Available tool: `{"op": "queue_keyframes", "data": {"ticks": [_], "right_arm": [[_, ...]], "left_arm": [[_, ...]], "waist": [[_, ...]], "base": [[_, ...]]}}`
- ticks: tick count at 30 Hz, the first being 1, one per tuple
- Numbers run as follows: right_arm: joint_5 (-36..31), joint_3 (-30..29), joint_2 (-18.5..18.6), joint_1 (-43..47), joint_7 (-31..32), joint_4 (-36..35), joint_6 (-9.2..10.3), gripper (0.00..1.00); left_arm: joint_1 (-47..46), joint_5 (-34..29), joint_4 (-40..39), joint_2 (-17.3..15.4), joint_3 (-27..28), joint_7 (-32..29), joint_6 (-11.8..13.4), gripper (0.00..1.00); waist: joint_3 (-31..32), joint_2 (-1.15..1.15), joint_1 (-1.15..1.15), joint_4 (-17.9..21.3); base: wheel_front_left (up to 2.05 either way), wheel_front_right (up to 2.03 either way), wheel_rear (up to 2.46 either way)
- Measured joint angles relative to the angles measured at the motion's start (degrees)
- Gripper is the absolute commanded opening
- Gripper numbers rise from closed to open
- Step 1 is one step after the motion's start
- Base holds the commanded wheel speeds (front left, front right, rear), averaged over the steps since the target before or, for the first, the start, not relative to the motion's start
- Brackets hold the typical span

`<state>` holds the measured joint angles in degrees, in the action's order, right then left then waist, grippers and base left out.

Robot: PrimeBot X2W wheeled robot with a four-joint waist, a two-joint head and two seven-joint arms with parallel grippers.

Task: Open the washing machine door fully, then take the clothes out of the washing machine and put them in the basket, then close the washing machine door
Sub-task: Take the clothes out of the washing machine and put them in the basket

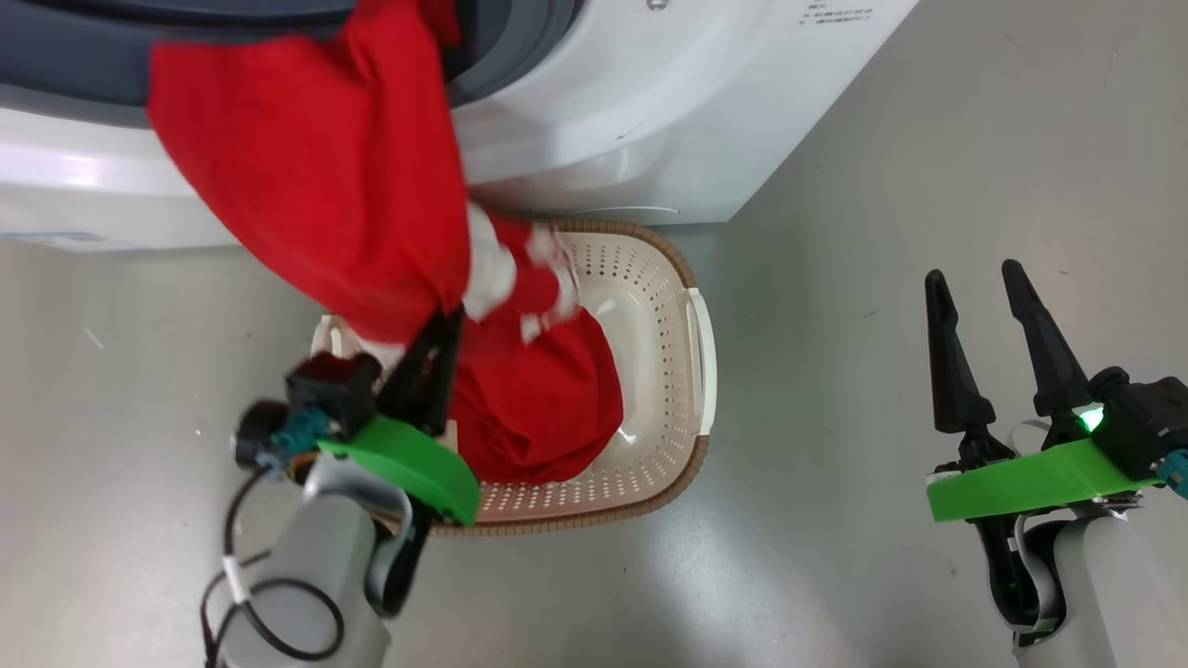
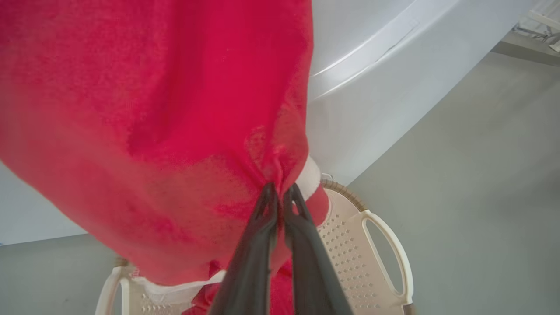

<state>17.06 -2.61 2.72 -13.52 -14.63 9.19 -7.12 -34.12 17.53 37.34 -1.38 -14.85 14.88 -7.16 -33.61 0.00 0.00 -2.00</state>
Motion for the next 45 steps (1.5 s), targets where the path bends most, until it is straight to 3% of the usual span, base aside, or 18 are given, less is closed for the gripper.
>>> {"op": "queue_keyframes", "data": {"ticks": [12, 26, 27, 28, 31, 32, 45], "right_arm": [[0.01, 0.65, 0.00, -0.02, 0.00, -0.04, 0.00, 1.00], [0.01, 1.07, 0.01, -0.93, 0.00, -0.75, 0.00, 1.00], [0.01, 1.05, 0.01, -0.93, 0.00, -0.81, 0.00, 1.00], [0.01, 1.03, 0.01, -0.98, 0.00, -0.87, 0.00, 1.00], [0.01, 0.94, 0.01, -1.47, 0.00, -0.98, 0.00, 1.00], [0.01, 0.94, 0.01, -1.58, 0.00, -0.99, 0.00, 1.00], [0.01, 0.90, 0.01, -2.02, 0.00, 0.11, 0.00, 1.00]], "left_arm": [[1.12, 2.48, 10.29, -0.10, -8.53, -0.24, 0.00, 0.00], [-3.98, 5.01, 17.11, -0.41, -8.72, -0.24, -0.01, 0.00], [-4.36, 5.22, 17.34, -0.46, -8.77, -0.24, -0.01, 0.20], [-4.78, 5.30, 17.50, -0.53, -8.75, -0.24, 0.00, 0.47], [-6.14, 5.60, 17.77, -0.65, -8.61, -0.24, 0.00, 0.93], [-6.47, 5.70, 17.72, -0.69, -8.45, -0.24, -0.01, 1.00], [-6.28, 5.70, 16.24, -1.05, -5.11, -0.24, 0.00, 1.00]], "waist": [[-1.49, 0.00, 0.00, 1.03], [-4.97, 0.00, 0.00, 2.09], [-5.21, 0.00, 0.00, 2.11], [-5.44, 0.00, 0.00, 2.11], [-6.03, 0.00, 0.00, 2.04], [-6.18, 0.00, 0.00, 2.00], [-3.66, 0.00, 0.00, 1.50]], "base": [[0.00, 0.00, 0.00], [0.00, 0.00, 0.00], [0.00, 0.00, 0.00], [0.00, 0.00, 0.00], [0.00, 0.00, 0.00], [0.00, 0.00, 0.00], [0.00, 0.00, 0.00]]}}
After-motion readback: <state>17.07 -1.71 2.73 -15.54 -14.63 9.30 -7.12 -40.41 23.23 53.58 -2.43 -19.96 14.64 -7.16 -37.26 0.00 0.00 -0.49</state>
